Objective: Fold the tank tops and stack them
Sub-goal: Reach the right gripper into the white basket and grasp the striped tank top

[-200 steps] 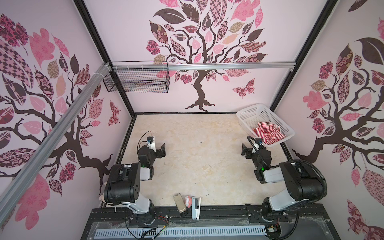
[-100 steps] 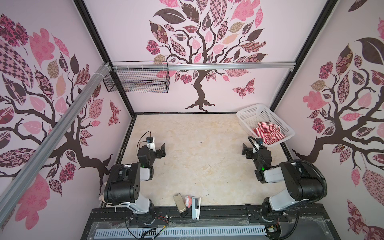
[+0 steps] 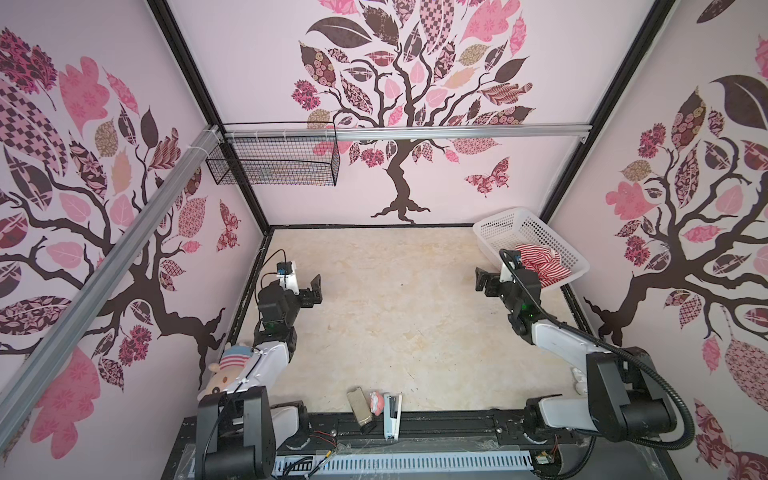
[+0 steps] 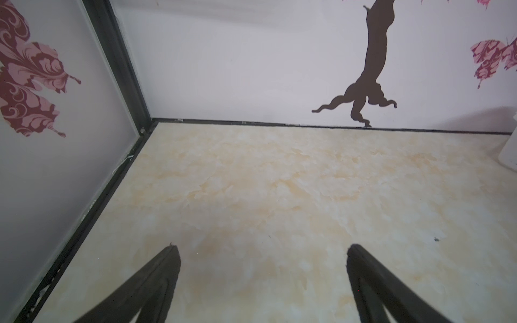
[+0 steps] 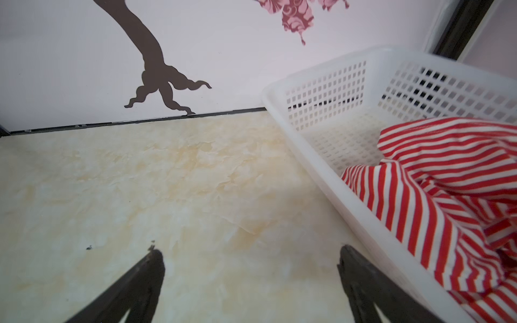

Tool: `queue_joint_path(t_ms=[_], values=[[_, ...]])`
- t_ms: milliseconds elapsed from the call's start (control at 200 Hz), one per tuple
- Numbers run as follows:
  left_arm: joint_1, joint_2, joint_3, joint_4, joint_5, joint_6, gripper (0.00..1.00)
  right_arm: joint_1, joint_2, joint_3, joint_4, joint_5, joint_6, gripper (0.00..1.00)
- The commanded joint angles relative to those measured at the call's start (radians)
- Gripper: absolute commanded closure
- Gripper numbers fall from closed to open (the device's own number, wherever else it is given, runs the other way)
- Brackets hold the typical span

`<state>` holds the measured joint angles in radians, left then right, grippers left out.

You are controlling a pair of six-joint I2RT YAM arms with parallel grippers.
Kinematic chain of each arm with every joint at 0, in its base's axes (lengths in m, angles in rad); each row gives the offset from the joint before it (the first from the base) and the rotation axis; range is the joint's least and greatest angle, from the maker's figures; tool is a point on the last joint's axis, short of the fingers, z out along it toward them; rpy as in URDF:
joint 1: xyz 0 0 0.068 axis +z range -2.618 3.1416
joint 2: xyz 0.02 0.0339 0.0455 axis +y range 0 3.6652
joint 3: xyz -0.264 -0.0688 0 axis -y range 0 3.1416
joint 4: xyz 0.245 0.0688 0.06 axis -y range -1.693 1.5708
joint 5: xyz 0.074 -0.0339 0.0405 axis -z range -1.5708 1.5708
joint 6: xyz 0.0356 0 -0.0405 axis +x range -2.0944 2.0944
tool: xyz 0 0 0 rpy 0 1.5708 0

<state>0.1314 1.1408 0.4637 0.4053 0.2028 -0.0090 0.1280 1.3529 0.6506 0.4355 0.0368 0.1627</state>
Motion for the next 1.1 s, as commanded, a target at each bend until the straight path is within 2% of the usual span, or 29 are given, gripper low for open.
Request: queue_joint_path(t_ms=[0, 85, 125, 170, 210, 275, 370, 470, 605, 700, 781, 906, 1096], values=[[0.008, -0.050, 0.035, -0.301, 0.009, 0.034, 0.03, -0.002, 0.056, 0.224, -0.464, 0.154, 0.283, 0.00], [0.010, -0.080, 0.075, -0.424, 0.016, 0.033, 0.03, -0.002, 0.117, 0.432, -0.741, 0.240, 0.421, 0.00], [0.010, -0.088, 0.096, -0.465, 0.013, 0.026, 0.03, -0.002, 0.138, 0.509, -0.838, 0.229, 0.434, 0.00], [0.010, -0.089, 0.128, -0.527, 0.018, 0.029, 0.03, -0.003, 0.138, 0.543, -0.849, 0.209, 0.416, 0.00], [0.010, -0.081, 0.170, -0.596, 0.024, 0.044, 0.03, -0.009, 0.126, 0.553, -0.837, 0.249, 0.423, 0.00], [0.010, -0.058, 0.236, -0.709, 0.009, 0.063, 0.03, -0.069, 0.128, 0.607, -0.866, 0.223, 0.436, 0.00], [0.010, -0.048, 0.280, -0.797, 0.001, 0.094, 0.03, -0.199, 0.245, 0.775, -1.014, 0.136, 0.477, 0.00], [0.010, -0.083, 0.272, -0.818, 0.025, 0.132, 0.03, -0.228, 0.397, 0.973, -1.165, 0.136, 0.436, 0.00], [0.010, -0.109, 0.293, -0.894, 0.100, 0.183, 0.04, -0.227, 0.503, 1.053, -1.188, 0.115, 0.388, 0.00], [0.010, -0.068, 0.367, -1.047, 0.204, 0.247, 0.09, -0.229, 0.581, 1.112, -1.222, 0.116, 0.359, 0.00], [0.010, -0.040, 0.409, -1.135, 0.238, 0.270, 0.11, -0.228, 0.639, 1.151, -1.240, 0.073, 0.340, 0.00], [0.010, -0.074, 0.357, -1.092, 0.239, 0.255, 0.11, -0.227, 0.691, 1.175, -1.247, 0.053, 0.330, 0.00], [0.010, -0.109, 0.323, -1.082, 0.235, 0.242, 0.11, -0.228, 0.747, 1.205, -1.265, 0.108, 0.312, 0.00]])
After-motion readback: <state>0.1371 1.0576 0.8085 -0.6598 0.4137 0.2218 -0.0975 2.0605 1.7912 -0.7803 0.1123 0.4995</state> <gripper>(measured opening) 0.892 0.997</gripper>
